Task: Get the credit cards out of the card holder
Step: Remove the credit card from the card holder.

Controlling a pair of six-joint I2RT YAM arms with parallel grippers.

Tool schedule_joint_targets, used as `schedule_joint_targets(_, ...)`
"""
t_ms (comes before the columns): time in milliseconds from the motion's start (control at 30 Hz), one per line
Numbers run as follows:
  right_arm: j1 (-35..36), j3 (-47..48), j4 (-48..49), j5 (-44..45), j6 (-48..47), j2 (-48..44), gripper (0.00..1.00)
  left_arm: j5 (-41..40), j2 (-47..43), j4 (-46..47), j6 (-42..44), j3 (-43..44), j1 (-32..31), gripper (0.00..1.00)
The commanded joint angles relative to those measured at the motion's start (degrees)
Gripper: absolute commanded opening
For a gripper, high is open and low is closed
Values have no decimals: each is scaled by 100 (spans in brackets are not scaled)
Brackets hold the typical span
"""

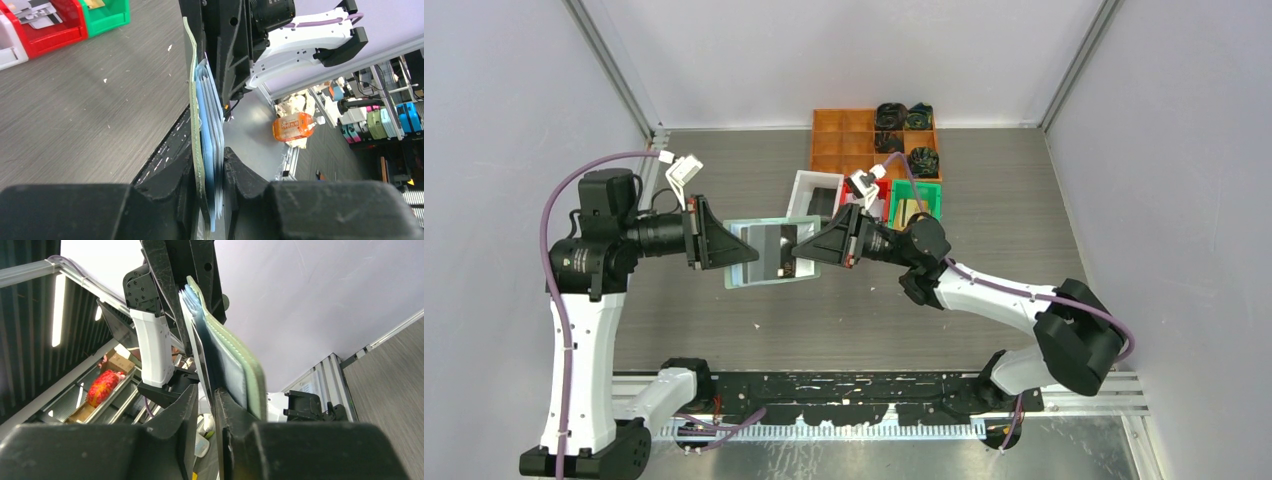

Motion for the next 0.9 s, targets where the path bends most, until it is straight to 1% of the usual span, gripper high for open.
schedule_joint_targets(0,208,404,223,143,-142,103,26,-226,-132,349,-225,63,-3,0)
schedule_joint_targets(67,220,431,269,179,-111,139,28,-297,-132,327,-227,58,-2,0)
schedule_joint_targets(200,218,410,384,215,-53,174,28,-320,-143,302,-202,93,3,0)
schedule_joint_targets(267,222,390,381,219,-62,185,35,-278,-151,304,-200,94,-1,0)
schedule_joint_targets(333,220,389,364,231,-82,214,40,-261,-148,301,-204,85,4,0)
schedule_joint_targets(467,229,470,-84,315,-301,213,41,-167,-134,300,-244,124,1,0)
schedule_joint_targets(633,252,588,-128,330,-320,265,41,-62,-144,401,-386,163,-3,0)
schedule_joint_targets(700,271,640,29,278,-232,313,36,-75,-154,451,-430,155,2,0)
schedule_joint_targets(733,274,656,233,253,-98,355,30,-92,-152,453,-434,162,-3,0)
schedule_joint_targets(800,238,659,523,202,132,422,13,-144,-144,421,-394,183,4,0)
schedule_joint_targets(833,212,628,587,207,180,395,7,-193,-145,389,-342,203,-1,0)
schedule_joint_targets(867,171,566,587,221,191,348,4,-257,-139,352,-283,223,0,0)
